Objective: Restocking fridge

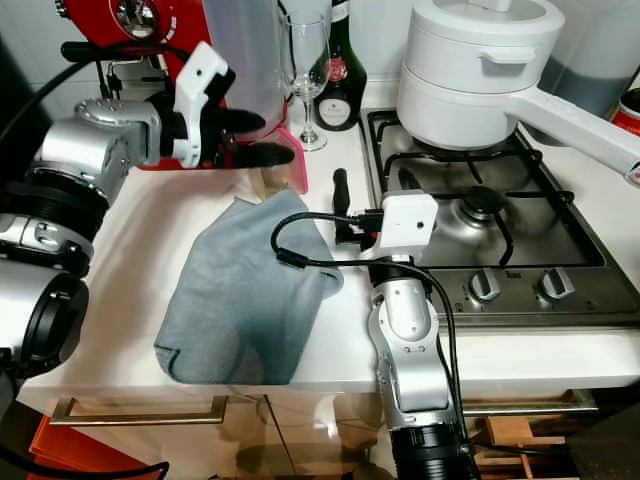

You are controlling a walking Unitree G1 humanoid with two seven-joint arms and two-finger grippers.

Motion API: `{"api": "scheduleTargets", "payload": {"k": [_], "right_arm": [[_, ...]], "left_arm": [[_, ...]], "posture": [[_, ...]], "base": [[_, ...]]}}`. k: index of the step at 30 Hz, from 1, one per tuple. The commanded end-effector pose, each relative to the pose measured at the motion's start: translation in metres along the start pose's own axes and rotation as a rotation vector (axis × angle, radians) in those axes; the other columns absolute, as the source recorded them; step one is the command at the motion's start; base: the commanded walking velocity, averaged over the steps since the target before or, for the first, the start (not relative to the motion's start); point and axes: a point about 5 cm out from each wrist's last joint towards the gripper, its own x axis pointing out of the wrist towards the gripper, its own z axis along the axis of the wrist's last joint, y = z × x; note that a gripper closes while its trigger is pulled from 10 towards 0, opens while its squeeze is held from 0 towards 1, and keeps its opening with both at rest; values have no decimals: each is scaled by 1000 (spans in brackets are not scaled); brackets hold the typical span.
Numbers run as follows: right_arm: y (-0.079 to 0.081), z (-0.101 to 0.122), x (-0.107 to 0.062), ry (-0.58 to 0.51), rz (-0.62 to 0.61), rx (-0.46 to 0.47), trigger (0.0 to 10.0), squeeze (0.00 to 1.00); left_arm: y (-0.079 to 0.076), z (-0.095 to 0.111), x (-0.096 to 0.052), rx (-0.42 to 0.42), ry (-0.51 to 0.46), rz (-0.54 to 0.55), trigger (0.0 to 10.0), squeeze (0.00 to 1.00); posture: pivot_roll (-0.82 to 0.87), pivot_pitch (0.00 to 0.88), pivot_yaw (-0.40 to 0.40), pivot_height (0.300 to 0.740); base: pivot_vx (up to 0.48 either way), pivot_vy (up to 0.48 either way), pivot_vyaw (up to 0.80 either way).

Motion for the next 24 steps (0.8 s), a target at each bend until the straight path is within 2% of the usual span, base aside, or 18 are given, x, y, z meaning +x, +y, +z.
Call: {"api": "scheduleTargets", "payload": {"k": [1, 6, 16, 17, 24], "right_arm": [[0, 0, 2, 2, 4, 9, 10000, 0], [1, 0, 3, 1, 9, 9, 10000, 0], [0, 1, 6, -1, 18, 6, 10000, 0], [0, 1, 6, -1, 19, 5, 10000, 0], [-1, 0, 6, 3, 22, 1, 10000, 0]], "left_arm": [[1, -11, 1, -34, 40, 0, 10000, 0], [-3, -24, 8, -58, 77, -16, 10000, 0], [-3, -60, 14, -19, 211, 46, 9843, 0], [-3, -64, 15, -16, 224, 49, 0, 0], [-1, -78, 12, 21, 270, 73, 0, 0]], "posture": [[-145, 0, 68, 740], [-146, 0, 65, 740], [-150, 0, 60, 740], [-151, 0, 59, 740], [-152, 0, 53, 740]], "base": [[0, 0, 0], [0, 0, 0], [0, 0, 0], [0, 0, 0], [0, 0, 0]]}}
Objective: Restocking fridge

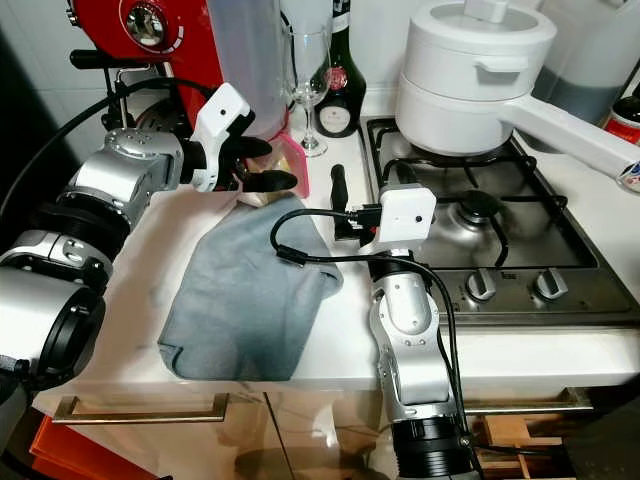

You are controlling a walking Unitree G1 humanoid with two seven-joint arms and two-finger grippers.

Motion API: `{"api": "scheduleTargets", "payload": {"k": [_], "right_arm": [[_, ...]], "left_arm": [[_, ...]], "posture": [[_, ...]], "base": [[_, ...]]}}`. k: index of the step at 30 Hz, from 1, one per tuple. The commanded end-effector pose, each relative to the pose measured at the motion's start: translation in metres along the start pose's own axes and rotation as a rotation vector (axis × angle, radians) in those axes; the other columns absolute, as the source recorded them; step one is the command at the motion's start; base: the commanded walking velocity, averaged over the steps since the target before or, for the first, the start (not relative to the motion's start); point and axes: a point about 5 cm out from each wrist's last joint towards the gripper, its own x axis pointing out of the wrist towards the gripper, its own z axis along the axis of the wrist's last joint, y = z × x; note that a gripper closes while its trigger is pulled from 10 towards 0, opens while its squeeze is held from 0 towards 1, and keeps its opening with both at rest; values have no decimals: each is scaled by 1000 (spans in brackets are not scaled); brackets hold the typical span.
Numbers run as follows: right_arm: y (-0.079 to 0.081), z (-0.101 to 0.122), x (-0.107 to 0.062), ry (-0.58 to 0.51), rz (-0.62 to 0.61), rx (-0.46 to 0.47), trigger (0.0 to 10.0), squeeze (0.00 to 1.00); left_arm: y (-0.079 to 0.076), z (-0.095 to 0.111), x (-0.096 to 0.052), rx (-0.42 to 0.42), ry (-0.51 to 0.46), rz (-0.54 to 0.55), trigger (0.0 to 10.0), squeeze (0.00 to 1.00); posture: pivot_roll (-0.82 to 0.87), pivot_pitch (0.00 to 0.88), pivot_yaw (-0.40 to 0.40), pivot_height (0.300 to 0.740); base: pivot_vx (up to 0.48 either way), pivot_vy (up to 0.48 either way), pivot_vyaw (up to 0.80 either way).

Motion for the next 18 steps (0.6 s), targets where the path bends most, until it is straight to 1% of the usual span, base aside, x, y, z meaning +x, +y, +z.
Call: {"api": "scheduleTargets", "payload": {"k": [1, 5, 8, 11, 12, 13, 15, 17, 18], "right_arm": [[2, 2, 4, -5, 13, 11, 10000, 0], [1, 2, 3, -2, 15, 10, 10000, 0], [1, 1, 4, 2, 19, 9, 10000, 0], [1, 1, 4, 2, 21, 8, 10000, 0], [1, 1, 4, 2, 20, 9, 10000, 0], [1, 1, 4, 2, 20, 9, 10000, 0], [2, 0, 4, 4, 21, 12, 10000, 0], [3, -1, 4, 8, 26, 15, 10000, 0], [3, -1, 4, 9, 28, 15, 10000, 0]], "left_arm": [[-9, -57, 2, -99, 219, -20, 0, 0], [-8, -62, 0, -94, 225, -13, 0, 0], [-5, -63, -2, -99, 199, 10, 0, 0], [1, -47, -6, -125, 76, 32, 0, 0], [4, -36, -9, -128, 2, 34, 0, 0], [5, -29, -11, -128, -46, 35, 0, 0], [8, -5, -19, -130, -199, 21, 0, 0], [8, 10, -25, -109, -288, 12, 0, 0], [7, 13, -27, -99, -307, 10, 0, 0]], "posture": [[-152, 0, 53, 740], [-147, 0, 44, 740], [-146, 0, 41, 740], [-146, 0, 42, 740], [-143, 0, 41, 740], [-143, 0, 41, 740], [-135, 0, 34, 740], [-127, 0, 25, 740], [-127, 0, 25, 740]], "base": [[0, 0, 0], [0, 0, 0], [0, 0, 0], [0, 0, 0], [0, 0, 0], [0, 0, 0], [0, 0, 0], [0, 0, 0], [0, 0, 0]]}}
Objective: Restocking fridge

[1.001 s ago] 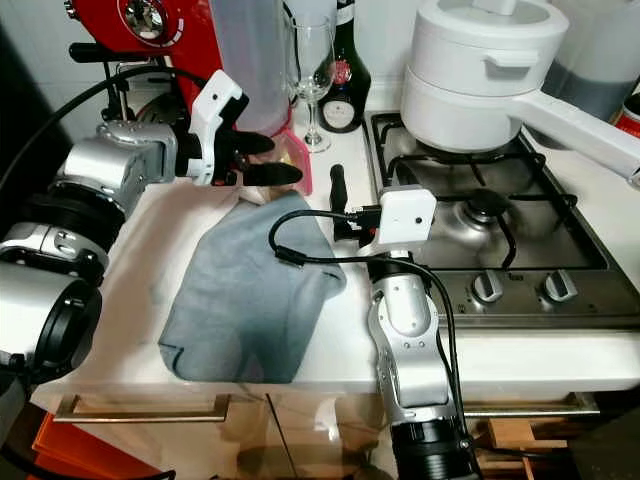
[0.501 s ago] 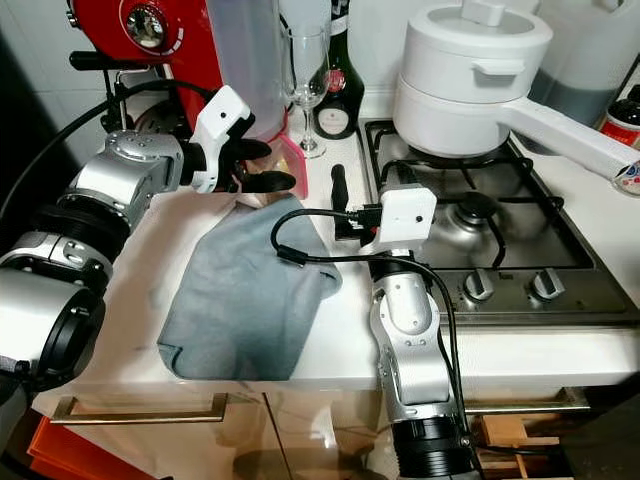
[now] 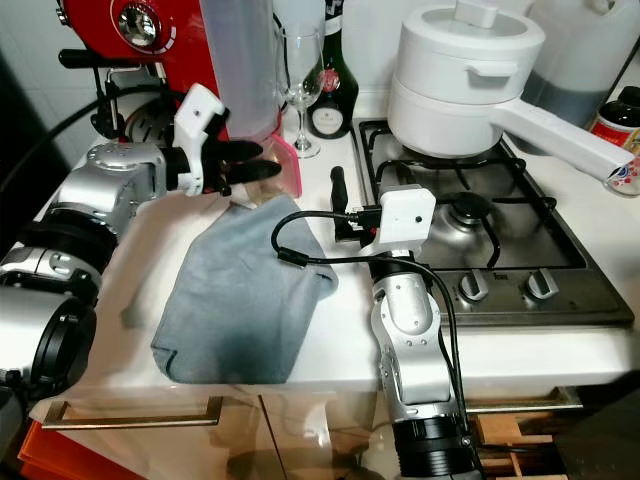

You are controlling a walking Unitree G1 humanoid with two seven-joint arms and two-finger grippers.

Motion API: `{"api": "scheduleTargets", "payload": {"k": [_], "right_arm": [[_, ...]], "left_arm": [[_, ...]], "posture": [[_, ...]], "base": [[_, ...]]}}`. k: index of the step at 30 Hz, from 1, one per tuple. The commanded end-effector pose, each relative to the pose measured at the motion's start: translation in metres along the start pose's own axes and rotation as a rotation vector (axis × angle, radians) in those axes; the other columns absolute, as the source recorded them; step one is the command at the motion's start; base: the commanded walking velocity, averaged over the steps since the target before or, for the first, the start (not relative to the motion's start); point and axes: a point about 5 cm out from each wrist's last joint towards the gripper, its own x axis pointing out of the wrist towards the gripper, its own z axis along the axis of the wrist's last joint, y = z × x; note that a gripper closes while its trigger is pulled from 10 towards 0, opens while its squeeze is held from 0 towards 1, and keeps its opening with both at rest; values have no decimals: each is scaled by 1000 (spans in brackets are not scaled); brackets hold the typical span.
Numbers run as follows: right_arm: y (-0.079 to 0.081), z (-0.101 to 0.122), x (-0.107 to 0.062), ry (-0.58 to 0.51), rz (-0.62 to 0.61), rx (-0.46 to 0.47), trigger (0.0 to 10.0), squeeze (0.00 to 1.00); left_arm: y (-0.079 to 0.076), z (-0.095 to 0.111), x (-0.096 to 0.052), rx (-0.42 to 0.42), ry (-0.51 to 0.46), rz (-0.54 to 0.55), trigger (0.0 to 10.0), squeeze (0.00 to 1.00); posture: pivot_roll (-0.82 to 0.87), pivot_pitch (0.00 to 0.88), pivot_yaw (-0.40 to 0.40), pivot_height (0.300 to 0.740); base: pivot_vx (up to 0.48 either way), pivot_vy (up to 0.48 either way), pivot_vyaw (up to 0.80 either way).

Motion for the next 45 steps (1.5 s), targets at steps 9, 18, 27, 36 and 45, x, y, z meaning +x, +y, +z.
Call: {"api": "scheduleTargets", "payload": {"k": [9, 18, 27, 36, 45], "right_arm": [[2, 0, 8, 9, 51, 6, 10000, 0], [2, -1, 11, 13, 80, 1, 10000, 0], [-6, 8, 14, -38, 13, -38, 10000, 0], [2, 1, 19, -11, 38, -86, 10000, 0], [7, 2, 21, -35, 41, -101, 10000, 0]], "left_arm": [[-20, 56, -25, 74, -292, -50, 0, 0], [-27, 63, -38, 69, -369, 21, 0, 0], [2, 48, -69, 85, -446, 539, 10000, 1000], [1, 19, -77, 73, -391, 706, 10000, 1000], [-2, 23, -69, 135, -355, 683, 10000, 1000]], "posture": [[-103, 0, -29, 740], [-90, 0, -56, 740], [-85, 0, -48, 740], [-41, 0, -54, 740], [-45, 0, -27, 740]], "base": [[0, 0, 0], [0, 0, 0], [0, 0, 0], [0, 0, -335], [0, 0, -175]]}}
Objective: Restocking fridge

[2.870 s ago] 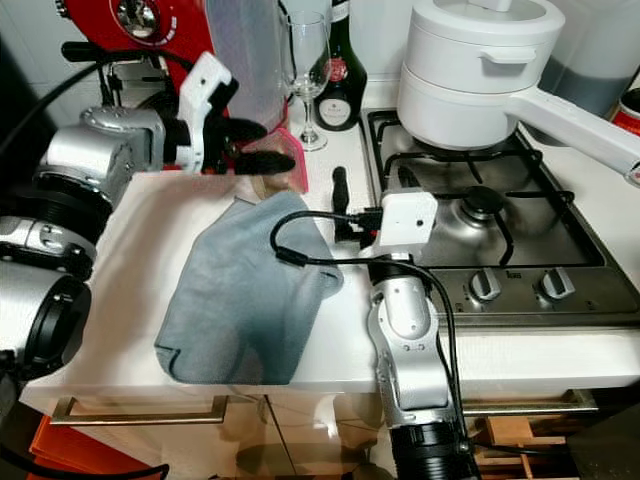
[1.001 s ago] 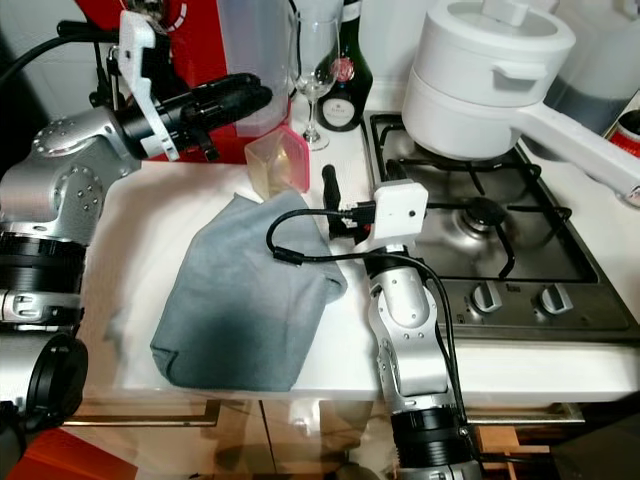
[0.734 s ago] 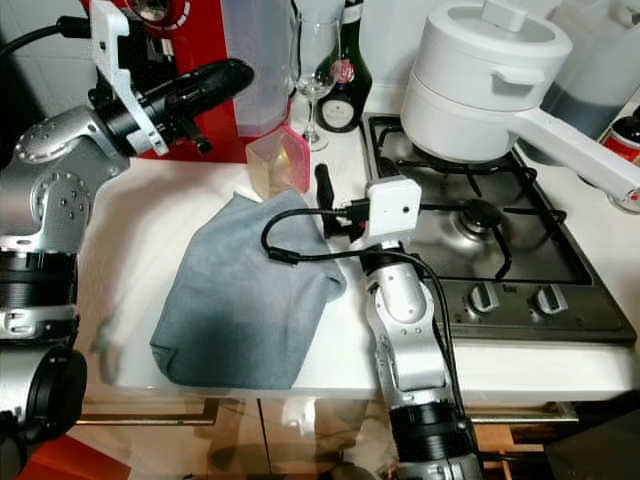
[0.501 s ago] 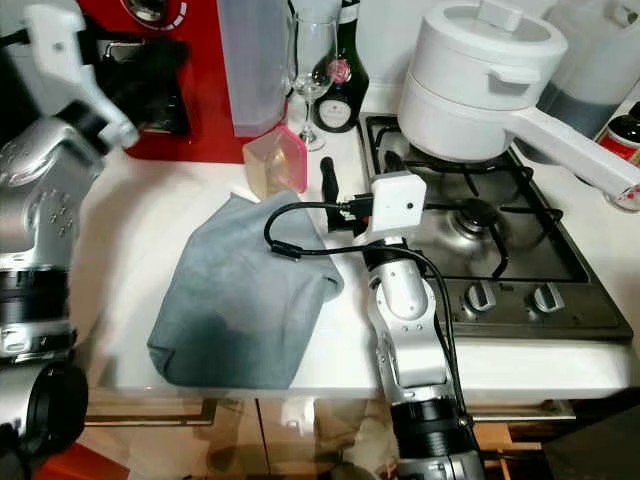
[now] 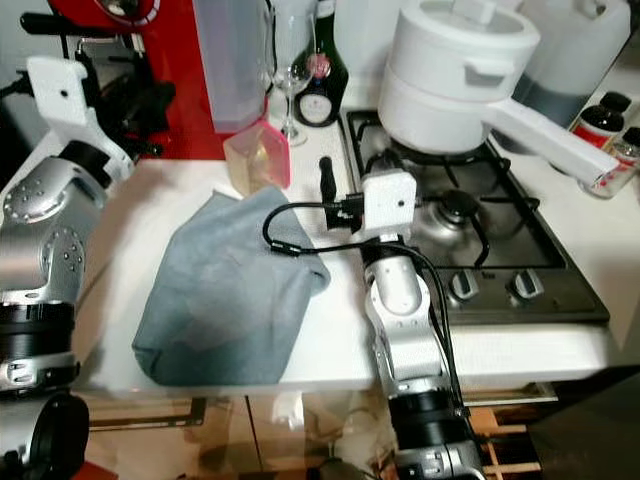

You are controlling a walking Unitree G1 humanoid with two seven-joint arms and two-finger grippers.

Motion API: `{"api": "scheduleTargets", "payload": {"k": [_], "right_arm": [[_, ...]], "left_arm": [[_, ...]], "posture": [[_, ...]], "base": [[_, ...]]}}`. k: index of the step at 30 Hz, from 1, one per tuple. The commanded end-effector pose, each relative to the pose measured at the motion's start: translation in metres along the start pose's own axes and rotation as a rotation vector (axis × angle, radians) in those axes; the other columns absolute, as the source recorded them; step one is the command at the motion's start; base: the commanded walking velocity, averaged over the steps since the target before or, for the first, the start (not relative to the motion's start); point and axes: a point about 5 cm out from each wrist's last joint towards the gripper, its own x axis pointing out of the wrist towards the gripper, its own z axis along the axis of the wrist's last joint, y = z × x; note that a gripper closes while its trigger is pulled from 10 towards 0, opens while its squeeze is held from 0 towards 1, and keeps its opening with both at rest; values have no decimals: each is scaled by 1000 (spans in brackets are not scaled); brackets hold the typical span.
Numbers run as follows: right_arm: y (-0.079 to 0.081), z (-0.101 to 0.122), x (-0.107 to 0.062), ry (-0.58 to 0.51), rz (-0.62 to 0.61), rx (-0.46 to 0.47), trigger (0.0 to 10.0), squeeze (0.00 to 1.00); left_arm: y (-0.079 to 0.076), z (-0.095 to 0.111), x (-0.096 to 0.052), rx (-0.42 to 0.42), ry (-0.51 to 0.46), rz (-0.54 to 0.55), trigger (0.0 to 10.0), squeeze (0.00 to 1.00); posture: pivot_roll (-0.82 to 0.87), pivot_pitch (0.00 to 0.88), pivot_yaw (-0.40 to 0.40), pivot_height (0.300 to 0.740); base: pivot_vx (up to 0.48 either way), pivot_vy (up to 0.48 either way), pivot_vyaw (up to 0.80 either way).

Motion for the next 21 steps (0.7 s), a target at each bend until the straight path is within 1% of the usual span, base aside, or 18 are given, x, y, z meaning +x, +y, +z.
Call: {"api": "scheduleTargets", "payload": {"k": [1, 5, 10, 12, 16, 17, 19, 21], "right_arm": [[2, 1, 3, -5, 4, -20, 10000, 0], [2, 0, 2, -6, -5, -12, 10000, 0], [0, 0, 0, -8, -14, -17, 10000, 0], [0, 0, -1, -10, -19, -19, 10000, 0], [-2, 0, -1, -14, -29, -25, 10000, 0], [-2, 1, 0, -16, -27, -25, 10000, 0], [-1, 1, -1, -17, -25, -25, 10000, 0], [0, 1, -1, -19, -22, -23, 10000, 0]], "left_arm": [[-2, 7, 4, 45, -17, -9, 10000, 1000], [-4, 7, 8, 54, -10, -22, 10000, 1000], [-8, 11, 12, 77, -26, -40, 10000, 1000], [-8, 12, 13, 83, -26, -36, 10000, 1000], [-8, 14, 14, 105, -35, -31, 10000, 1000], [-9, 14, 14, 124, -36, -43, 10000, 1000], [-10, 13, 14, 125, -33, -48, 10000, 1000], [-13, 10, 15, 133, -7, -103, 10000, 1000]], "posture": [[-46, 0, -26, 740], [-53, 0, -17, 740], [-65, 0, -7, 740], [-66, 0, -7, 740], [-70, 0, -5, 740], [-70, 0, -5, 740], [-69, 0, -5, 740], [-66, 0, -4, 740]], "base": [[0, 0, 0], [0, 0, -695], [0, 0, -788], [0, 0, -444], [0, 0, 0], [0, 0, 0], [0, 0, 0], [0, 0, 0]]}}
